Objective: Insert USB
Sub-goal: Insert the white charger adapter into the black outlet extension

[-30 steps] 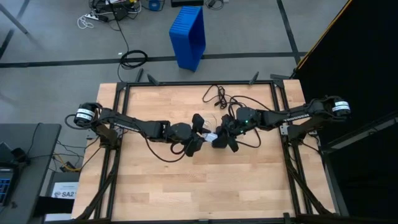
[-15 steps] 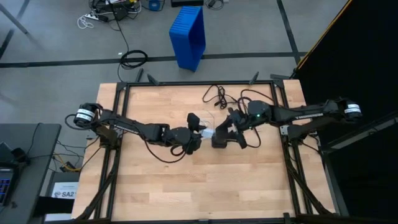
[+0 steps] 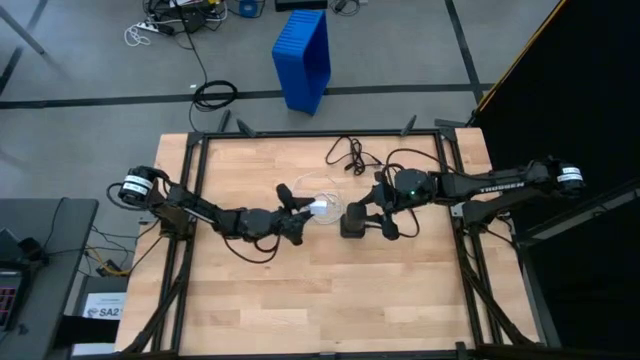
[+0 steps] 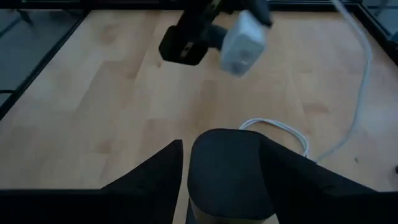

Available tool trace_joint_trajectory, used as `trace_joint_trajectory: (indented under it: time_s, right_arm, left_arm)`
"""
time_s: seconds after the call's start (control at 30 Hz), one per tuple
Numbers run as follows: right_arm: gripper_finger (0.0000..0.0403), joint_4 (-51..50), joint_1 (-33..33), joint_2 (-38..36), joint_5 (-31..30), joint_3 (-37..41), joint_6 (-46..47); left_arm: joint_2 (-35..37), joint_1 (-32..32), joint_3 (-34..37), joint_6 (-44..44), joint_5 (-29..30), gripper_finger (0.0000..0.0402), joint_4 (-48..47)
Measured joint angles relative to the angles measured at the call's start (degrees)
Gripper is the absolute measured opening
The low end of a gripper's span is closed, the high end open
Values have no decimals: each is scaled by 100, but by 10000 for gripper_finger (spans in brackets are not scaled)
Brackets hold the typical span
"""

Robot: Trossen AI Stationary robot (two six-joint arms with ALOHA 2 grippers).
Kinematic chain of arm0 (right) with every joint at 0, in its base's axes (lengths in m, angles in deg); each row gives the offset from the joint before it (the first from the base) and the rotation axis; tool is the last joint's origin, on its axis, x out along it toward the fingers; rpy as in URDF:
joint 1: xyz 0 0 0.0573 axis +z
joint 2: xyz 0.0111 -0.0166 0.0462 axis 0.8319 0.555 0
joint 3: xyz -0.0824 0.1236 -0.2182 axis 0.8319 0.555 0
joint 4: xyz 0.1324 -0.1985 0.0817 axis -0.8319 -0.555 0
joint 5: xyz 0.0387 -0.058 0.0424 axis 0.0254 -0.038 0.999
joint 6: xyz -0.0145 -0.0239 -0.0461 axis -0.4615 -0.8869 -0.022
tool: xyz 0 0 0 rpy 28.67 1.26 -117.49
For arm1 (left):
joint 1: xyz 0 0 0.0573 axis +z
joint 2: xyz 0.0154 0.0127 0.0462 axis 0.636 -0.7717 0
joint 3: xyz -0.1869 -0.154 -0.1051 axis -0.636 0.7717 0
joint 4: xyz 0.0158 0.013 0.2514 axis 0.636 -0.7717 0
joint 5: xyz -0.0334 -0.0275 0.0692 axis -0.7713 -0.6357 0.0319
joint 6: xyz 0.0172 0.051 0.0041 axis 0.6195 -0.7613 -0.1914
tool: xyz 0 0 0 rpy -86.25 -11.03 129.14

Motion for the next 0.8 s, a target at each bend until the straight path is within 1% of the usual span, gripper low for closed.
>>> trace_joint_trajectory:
  time_s: [0.13, 0.23, 0.37, 0.53, 0.6, 0.7, 0.8]
  right_arm:
    - [225, -70, -2, 71, -111, 0, 126]
    - [253, -97, -2, 207, -300, 2, 262]
    - [282, -52, 6, 420, -320, -14, 581]
    - [292, 91, 68, 546, -325, -20, 592]
    - [293, 107, 62, 549, -354, -16, 534]
    - [293, 9, 52, 553, -559, 35, 237]
    - [297, 214, 52, 458, -755, 13, 69]
  left_arm:
    - [0, 11, 0, -116, -261, 141, -4]
    - [0, 55, 0, -295, -287, 141, -3]
    - [0, 182, -2, -374, -340, 141, -12]
    - [0, 297, -2, -360, -624, 141, -21]
    - [0, 351, -2, -358, -633, 141, -36]
    - [0, 414, -2, -334, -629, 141, -35]
    - [0, 465, -4, -261, -636, 141, -50]
